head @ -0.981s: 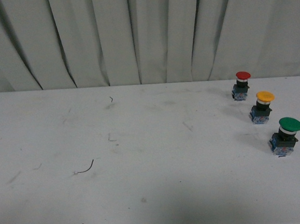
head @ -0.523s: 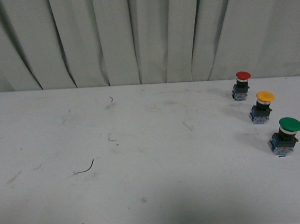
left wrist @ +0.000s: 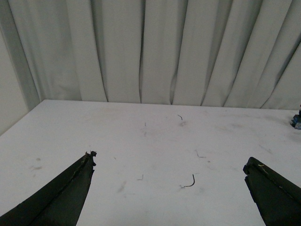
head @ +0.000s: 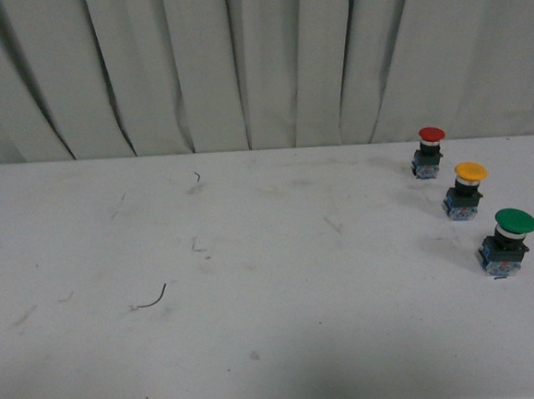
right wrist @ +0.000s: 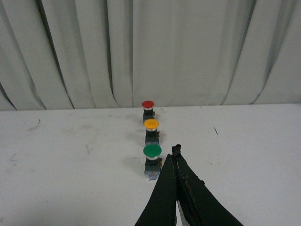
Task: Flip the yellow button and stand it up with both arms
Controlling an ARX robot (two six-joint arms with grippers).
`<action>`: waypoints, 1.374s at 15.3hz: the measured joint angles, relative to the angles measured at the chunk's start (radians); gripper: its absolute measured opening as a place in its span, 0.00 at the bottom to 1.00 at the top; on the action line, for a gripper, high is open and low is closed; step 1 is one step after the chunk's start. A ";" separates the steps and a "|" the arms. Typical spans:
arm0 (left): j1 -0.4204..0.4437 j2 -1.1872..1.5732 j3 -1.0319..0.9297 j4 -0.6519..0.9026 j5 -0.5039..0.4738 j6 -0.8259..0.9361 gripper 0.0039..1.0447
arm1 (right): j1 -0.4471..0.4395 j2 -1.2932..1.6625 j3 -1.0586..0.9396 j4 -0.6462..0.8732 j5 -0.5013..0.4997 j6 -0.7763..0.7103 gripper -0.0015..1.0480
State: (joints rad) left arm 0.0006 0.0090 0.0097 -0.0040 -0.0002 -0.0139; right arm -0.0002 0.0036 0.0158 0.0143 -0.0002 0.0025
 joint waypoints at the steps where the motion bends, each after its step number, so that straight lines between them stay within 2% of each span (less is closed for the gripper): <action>1: 0.000 0.000 0.000 0.001 0.000 0.000 0.94 | 0.000 0.000 -0.004 -0.026 0.001 0.000 0.02; 4: 0.000 0.000 0.000 0.001 0.000 0.000 0.94 | 0.000 0.000 -0.004 -0.018 0.000 0.000 0.02; 5: 0.000 0.000 0.000 0.001 0.000 0.000 0.94 | 0.000 0.000 -0.004 -0.018 0.000 0.000 0.05; 12: 0.000 0.000 0.000 0.000 0.000 0.000 0.94 | 0.000 0.000 -0.004 -0.018 0.000 0.000 0.86; 13: 0.000 0.000 0.000 0.001 0.000 0.000 0.94 | 0.000 0.000 -0.004 -0.018 0.000 0.000 0.96; 14: 0.000 0.000 0.000 0.001 0.000 0.000 0.94 | 0.000 0.000 -0.004 -0.018 0.000 0.000 0.93; 21: 0.000 0.000 0.000 0.000 0.000 0.000 0.94 | 0.000 0.000 -0.004 -0.018 0.000 0.000 0.94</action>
State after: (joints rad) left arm 0.0006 0.0090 0.0097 -0.0036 -0.0006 -0.0139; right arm -0.0002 0.0036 0.0116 -0.0032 -0.0002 0.0021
